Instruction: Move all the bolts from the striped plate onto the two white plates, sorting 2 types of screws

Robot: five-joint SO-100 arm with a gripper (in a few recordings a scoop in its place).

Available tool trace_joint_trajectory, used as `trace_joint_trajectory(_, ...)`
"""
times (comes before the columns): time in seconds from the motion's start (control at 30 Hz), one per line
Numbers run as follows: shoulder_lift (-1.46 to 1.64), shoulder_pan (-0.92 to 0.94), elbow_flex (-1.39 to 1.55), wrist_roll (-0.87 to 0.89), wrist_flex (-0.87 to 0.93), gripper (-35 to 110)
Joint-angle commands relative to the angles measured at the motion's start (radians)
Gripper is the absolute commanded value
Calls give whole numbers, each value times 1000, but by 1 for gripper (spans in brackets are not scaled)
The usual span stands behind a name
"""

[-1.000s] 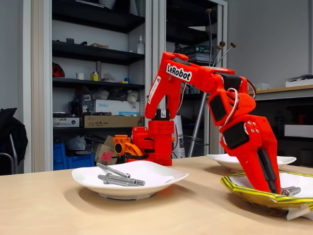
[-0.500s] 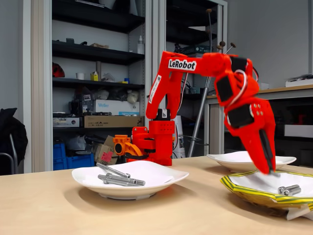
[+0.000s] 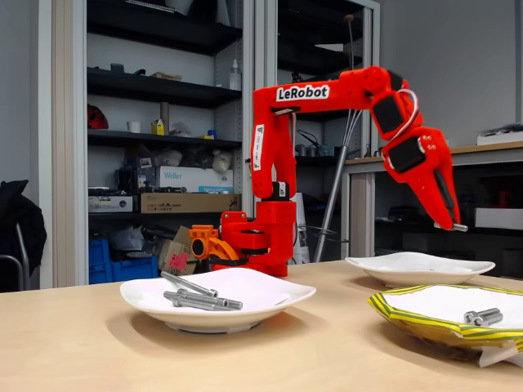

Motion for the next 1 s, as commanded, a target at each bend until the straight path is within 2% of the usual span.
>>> trace_joint_trajectory(0.0,186,-135,225,158,-89,0)
trace_joint_trajectory(0.13,310,-230,387,301,-103,1)
trace_joint_trajectory(0.23,347,-213,440,204,-179,18)
trace_joint_trajectory(0.33,293,-144,380,95,-196,21)
trace_joint_trajectory(0.53,54,55,44,-225,-192,21)
trace_joint_trajectory(0.73,-278,247,-322,-716,-275,17)
trace_joint_trajectory(0.97,-525,314,-459,-1124,-265,16)
